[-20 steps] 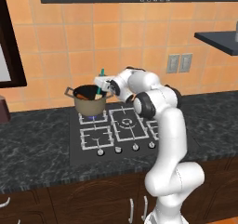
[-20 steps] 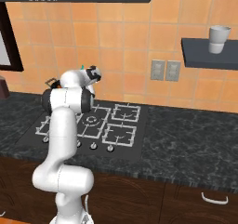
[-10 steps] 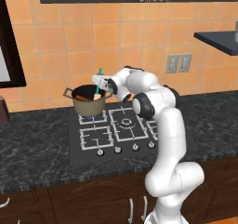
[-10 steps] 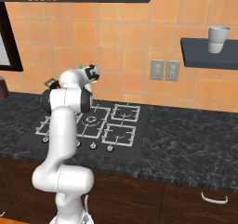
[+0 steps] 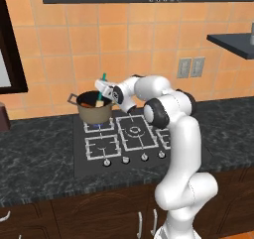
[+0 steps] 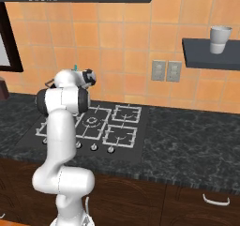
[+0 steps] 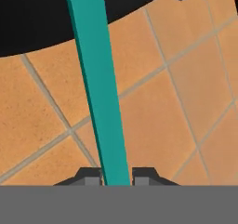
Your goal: Put the avocado and carrot in the pot. Retrieve the spatula and lightly stir the vegetables in the pot.
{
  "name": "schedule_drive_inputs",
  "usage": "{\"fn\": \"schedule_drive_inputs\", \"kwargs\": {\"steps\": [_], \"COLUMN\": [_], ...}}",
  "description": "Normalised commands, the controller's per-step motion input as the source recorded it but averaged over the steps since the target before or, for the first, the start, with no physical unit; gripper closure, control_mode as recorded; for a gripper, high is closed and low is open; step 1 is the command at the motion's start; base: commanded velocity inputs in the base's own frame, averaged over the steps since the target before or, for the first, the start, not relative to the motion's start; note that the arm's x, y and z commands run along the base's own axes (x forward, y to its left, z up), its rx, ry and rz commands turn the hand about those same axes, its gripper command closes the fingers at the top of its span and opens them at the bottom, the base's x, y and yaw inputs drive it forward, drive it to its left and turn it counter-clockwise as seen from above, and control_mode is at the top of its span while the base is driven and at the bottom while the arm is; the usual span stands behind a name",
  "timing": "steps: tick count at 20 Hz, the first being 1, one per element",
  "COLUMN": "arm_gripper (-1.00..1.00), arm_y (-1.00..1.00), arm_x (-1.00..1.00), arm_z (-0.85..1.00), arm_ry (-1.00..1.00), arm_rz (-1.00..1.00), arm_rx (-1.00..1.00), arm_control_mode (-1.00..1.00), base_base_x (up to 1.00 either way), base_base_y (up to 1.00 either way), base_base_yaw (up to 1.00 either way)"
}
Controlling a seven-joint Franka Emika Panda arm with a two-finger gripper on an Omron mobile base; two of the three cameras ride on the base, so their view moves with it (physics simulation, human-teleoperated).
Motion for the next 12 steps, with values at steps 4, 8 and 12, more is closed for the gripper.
{"fn": "schedule_drive_inputs", "kwargs": {"steps": [4, 8, 12], "arm_gripper": [1.00, 1.00, 1.00], "arm_y": [0.04, 0.19, 0.09], "arm_x": [-0.09, -0.35, -0.21], "arm_z": [0.56, 0.20, -0.39], "arm_ry": [-0.04, 0.00, 0.00], "arm_rz": [0.00, 0.01, 0.00], "arm_rx": [0.15, 0.11, 0.01], "arm_control_mode": [-1.00, -1.00, -1.00], "base_base_x": [0.00, 0.00, 0.00], "base_base_y": [0.00, 0.00, 0.00], "base_base_yaw": [0.00, 0.00, 0.00]}}
